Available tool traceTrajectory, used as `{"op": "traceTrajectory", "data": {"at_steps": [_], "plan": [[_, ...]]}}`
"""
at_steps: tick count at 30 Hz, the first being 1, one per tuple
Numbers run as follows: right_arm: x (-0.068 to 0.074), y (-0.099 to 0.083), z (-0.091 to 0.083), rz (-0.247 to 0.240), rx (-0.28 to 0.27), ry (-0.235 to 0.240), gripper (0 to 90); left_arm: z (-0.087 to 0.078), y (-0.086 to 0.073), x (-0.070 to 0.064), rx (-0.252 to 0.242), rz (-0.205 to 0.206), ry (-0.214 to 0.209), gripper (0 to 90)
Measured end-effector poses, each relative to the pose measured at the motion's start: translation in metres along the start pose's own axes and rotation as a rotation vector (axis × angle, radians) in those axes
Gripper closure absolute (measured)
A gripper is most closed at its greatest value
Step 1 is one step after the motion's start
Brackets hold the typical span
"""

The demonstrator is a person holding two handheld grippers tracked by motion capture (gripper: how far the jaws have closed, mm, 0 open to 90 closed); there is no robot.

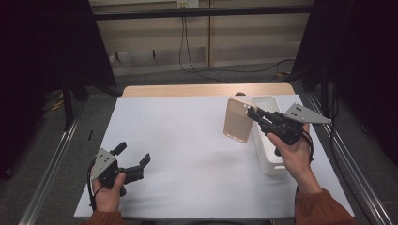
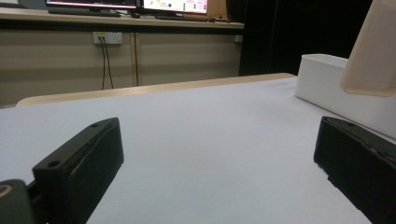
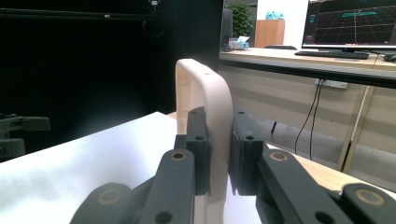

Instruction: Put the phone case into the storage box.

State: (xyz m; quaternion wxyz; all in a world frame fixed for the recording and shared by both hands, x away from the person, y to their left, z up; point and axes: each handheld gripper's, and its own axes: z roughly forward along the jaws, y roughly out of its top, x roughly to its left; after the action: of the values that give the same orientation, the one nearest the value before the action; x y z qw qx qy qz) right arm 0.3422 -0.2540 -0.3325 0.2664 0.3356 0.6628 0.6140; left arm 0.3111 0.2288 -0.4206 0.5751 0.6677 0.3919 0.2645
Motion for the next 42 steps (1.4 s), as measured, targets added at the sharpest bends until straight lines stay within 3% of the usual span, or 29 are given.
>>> {"op": "traceTrajectory", "data": {"at_steps": [21,42], "plan": [[-0.026,0.035,-0.005,-0.047,-0.029,-0.069,80.3,0.001,0.0,0.0,0.004,-0.002,-0.005,2.0],[-0.063,0.044,-0.015,-0.015,-0.036,-0.154,80.3,0.002,0.0,0.002,0.017,-0.001,0.01,2.0]]}}
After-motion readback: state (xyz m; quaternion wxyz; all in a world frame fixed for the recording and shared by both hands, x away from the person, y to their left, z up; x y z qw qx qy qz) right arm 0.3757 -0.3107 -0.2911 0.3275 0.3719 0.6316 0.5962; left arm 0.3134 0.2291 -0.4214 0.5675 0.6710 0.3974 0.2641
